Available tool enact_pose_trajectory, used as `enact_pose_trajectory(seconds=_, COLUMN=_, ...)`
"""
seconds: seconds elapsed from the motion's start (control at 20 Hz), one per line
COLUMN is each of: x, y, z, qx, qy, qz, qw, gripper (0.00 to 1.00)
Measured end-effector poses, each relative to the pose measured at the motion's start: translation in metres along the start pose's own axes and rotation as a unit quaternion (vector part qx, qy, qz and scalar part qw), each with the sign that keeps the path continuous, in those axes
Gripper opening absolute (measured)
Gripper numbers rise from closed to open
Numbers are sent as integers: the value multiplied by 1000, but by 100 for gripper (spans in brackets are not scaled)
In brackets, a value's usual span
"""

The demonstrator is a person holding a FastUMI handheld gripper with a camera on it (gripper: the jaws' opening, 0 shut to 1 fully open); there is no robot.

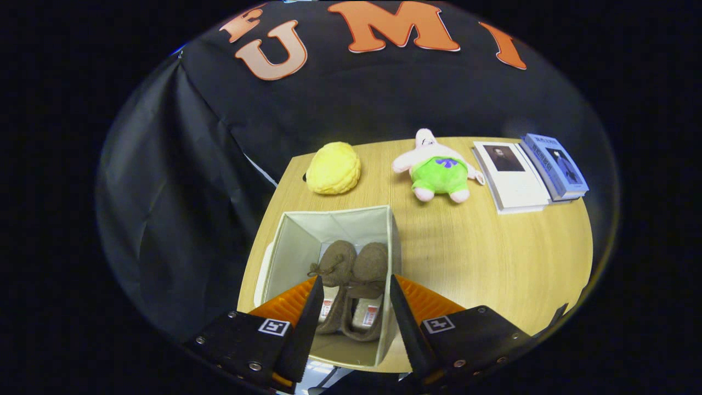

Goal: Open the storage box then place both shoes into the box .Put the left shoe in first, then the right shoe, with the right side of both shoes facing outward in a uniform manner.

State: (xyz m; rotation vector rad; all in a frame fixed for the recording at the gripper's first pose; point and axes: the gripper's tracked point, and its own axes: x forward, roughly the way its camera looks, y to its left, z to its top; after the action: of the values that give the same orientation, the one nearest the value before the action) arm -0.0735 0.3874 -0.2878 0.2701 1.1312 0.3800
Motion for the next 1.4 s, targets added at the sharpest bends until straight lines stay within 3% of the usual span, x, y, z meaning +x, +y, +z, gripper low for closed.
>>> enact_pose_trajectory(seconds=0.35, x=-67, y=-55, z=60, qx=-53, qy=-116, qz=-17, qw=992, gripper=89)
enact_pose_trajectory(seconds=0.6, x=-121, y=-85, z=107, qx=-75, qy=-225, qz=-14, qw=971, gripper=95)
enact_pose_trajectory(seconds=0.9, x=-207, y=-121, z=165, qx=-132, qy=-378, qz=-40, qw=916, gripper=96)
enact_pose_trajectory(seconds=1.1, x=-253, y=-141, z=188, qx=-128, qy=-440, qz=-40, qw=888, gripper=96)
enact_pose_trajectory(seconds=1.25, x=-283, y=-154, z=205, qx=-147, qy=-486, qz=-58, qw=859, gripper=96)
enact_pose_trajectory(seconds=1.4, x=-304, y=-159, z=213, qx=-163, qy=-513, qz=-71, qw=840, gripper=95)
